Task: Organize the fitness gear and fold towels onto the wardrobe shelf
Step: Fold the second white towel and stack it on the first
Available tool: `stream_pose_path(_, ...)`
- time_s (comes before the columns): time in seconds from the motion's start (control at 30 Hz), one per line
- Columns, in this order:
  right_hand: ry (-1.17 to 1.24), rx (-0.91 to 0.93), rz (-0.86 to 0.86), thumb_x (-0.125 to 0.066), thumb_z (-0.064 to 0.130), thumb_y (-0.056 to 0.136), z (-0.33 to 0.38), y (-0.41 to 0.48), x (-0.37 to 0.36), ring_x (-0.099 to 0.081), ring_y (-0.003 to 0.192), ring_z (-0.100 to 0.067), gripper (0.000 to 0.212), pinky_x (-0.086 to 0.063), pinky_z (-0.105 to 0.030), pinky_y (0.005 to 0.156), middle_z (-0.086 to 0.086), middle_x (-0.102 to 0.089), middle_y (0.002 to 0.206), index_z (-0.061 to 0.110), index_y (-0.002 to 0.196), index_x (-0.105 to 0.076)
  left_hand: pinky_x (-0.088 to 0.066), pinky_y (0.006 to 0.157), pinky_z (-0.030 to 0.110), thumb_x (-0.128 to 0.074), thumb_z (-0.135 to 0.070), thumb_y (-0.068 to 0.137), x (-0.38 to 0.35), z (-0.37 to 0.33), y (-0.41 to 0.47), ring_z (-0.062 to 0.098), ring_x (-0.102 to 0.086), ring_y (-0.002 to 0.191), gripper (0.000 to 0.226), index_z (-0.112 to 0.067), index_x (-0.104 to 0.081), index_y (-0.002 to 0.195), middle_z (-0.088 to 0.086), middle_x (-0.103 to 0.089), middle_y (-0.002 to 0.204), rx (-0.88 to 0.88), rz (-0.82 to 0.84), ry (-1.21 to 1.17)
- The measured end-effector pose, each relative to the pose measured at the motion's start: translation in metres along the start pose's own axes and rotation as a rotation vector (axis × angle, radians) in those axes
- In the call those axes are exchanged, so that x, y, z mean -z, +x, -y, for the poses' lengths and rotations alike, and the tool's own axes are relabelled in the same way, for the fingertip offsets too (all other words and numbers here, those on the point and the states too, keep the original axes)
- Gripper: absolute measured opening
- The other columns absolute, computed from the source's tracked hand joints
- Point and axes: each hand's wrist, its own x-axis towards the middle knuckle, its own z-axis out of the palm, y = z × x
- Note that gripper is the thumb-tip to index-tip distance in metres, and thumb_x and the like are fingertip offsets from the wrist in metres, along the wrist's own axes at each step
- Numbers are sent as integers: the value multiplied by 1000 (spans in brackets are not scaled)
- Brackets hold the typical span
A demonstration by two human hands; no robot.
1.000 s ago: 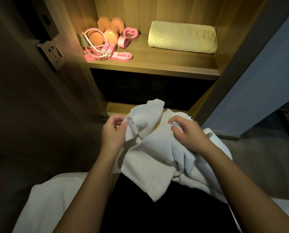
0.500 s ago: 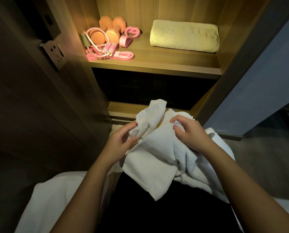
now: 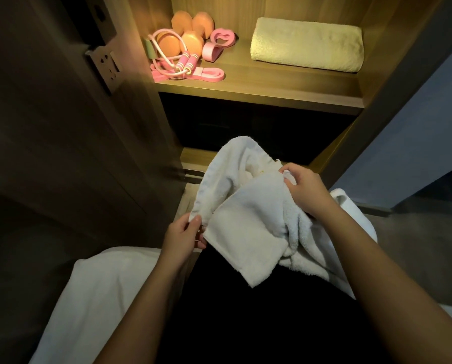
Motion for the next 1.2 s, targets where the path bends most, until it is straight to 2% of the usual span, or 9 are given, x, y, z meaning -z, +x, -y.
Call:
stream_pose_path(0.13, 4, -21, -14, -50, 23, 99, 1, -2, 2, -53, 84, -22, 20, -43, -33, 75, -7, -64, 107, 18, 115, -61, -53, 55, 25, -47, -26, 101, -6, -6, -8, 14, -68, 68, 25, -21, -70, 94, 0, -71, 76, 93, 98, -156)
stream_pose_path(0.3, 9, -23, -36, -50, 23, 99, 0, -6, 1, -56, 90, -23, 21, -45, -35, 79, -6, -65, 111, 18, 116, -61, -56, 55, 29, -45, -21, 102, -9, -3, -16, 13, -69, 60, 22, -9, -62, 110, -2, -72, 72, 217, 190, -379)
stream_pose_path(0.47, 4, -27, -42, -49, 24, 100, -2, -5, -1, -56, 94, -22, 24, -44, -34, 79, -6, -64, 116, 17, 120, -60, -57, 59, 32, -52, -13, 96, -4, 2, -21, 26, -73, 88, 19, -9, -66, 108, 10, -75, 101, 288, 96, -659)
stream_pose_path(0.63, -3, -22, -50, -49, 24, 100, -2, -5, -2, -56, 89, -21, 24, -43, -33, 76, -6, -64, 114, 17, 120, -59, -55, 57, 27, -57, -22, 90, -5, 3, -29, 13, -69, 66, 23, -20, -74, 75, 1, -70, 75, 134, 113, -555)
stream_pose_path(0.7, -3, -24, -51, -49, 23, 100, -2, -5, -2, -57, 86, -22, 24, -44, -33, 76, -6, -64, 114, 17, 121, -59, -55, 65, 27, -67, -41, 78, -3, 5, -35, 13, -70, 76, 17, -25, -74, 80, -1, -72, 82, 53, 159, -448)
stream_pose_path(0.8, -6, -25, -49, -49, 23, 100, -3, -4, -3, -56, 82, -22, 24, -41, -31, 73, -7, -64, 113, 17, 121, -59, -55, 75, 23, -74, -53, 67, 4, 12, -39, 10, -69, 101, 44, -36, -66, 107, -9, -72, 109, -2, 225, -254)
stream_pose_path(0.9, 1, -21, -54, -49, 22, 100, -4, -4, -3, -54, 78, -19, 25, -39, -29, 72, -7, -64, 114, 17, 122, -59, -54, 75, 16, -75, -40, 76, 8, 16, -41, 7, -67, 104, 40, -36, -60, 113, -12, -72, 110, -59, 229, -181)
stream_pose_path(1.07, 0, -12, -61, -48, 22, 100, -5, -4, -4, -44, 60, -10, 24, -35, -28, 63, -7, -64, 107, 17, 121, -59, -55, 78, 19, -68, -14, 88, 8, 17, -44, 12, -70, 99, 27, -30, -64, 110, -5, -75, 103, -119, 187, -140)
stream_pose_path(1.2, -3, -17, -60, -48, 21, 100, -5, -5, -3, -51, 67, -15, 26, -43, -32, 71, -5, -63, 112, 16, 123, -58, -55, 72, 16, -68, -13, 88, 5, 9, -46, 11, -72, 86, 18, -28, -68, 99, -7, -76, 89, -166, 100, -80)
